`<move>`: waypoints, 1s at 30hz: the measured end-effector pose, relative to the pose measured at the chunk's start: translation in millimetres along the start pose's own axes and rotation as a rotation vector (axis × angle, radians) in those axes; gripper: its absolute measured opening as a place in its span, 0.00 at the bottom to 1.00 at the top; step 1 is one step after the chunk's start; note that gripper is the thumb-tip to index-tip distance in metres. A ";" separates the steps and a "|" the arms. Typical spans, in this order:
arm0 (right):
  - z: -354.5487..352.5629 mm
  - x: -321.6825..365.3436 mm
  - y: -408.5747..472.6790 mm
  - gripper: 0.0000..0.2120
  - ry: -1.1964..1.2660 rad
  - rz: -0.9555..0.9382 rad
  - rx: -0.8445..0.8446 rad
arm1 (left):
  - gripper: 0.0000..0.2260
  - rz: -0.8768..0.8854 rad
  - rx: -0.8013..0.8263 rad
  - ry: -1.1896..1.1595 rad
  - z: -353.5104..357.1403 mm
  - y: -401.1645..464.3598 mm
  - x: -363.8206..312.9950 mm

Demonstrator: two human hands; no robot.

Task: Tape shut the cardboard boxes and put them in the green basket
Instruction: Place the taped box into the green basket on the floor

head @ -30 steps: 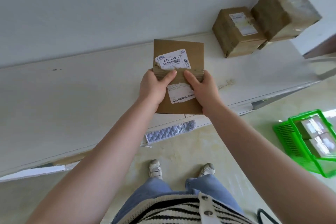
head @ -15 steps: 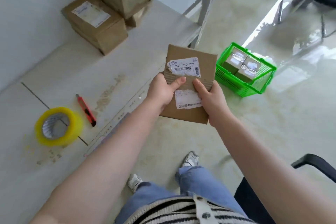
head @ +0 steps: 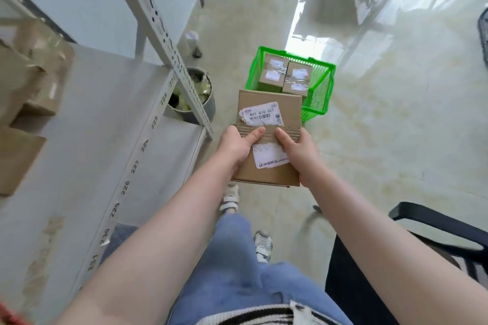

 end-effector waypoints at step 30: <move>21.2 83.6 490.8 0.20 -0.114 0.161 -0.117 | 0.26 -0.176 0.126 0.033 82.5 466.1 -187.0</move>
Point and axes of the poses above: each hand's wrist, its own y-axis towards the middle knuckle, its own z-axis out of the palm, x = y × z, the point moved 1 cm from there along y, towards the middle knuckle, and after that the axes turned 12 degrees about y, right-handed, at the moved point
